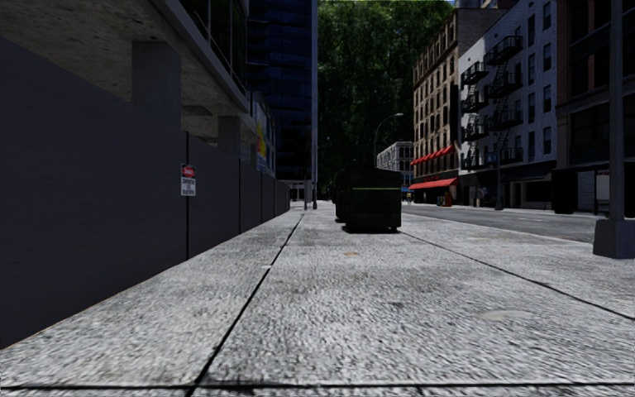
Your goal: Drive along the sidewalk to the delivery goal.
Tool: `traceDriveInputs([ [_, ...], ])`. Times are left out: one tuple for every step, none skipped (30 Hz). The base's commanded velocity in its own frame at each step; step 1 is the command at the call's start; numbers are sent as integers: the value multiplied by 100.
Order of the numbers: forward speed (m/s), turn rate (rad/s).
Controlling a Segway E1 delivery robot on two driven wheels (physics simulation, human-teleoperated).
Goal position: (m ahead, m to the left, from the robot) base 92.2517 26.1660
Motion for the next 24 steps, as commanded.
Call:
traceDriveInputs([
  [200, 35],
  [200, 62],
  [200, 62],
  [200, 71],
  [200, 72],
  [200, 0],
  [200, 0],
  [200, 0],
  [200, 0],
  [200, 0],
  [200, 0],
  [200, 0],
  [200, 0],
  [200, 0],
  [200, 0],
  [200, 0],
  [200, 0],
  [200, 0],
  [200, 0],
  [200, 0],
  [200, 0],
  [200, 0],
  [200, 0],
  [200, 0],
])
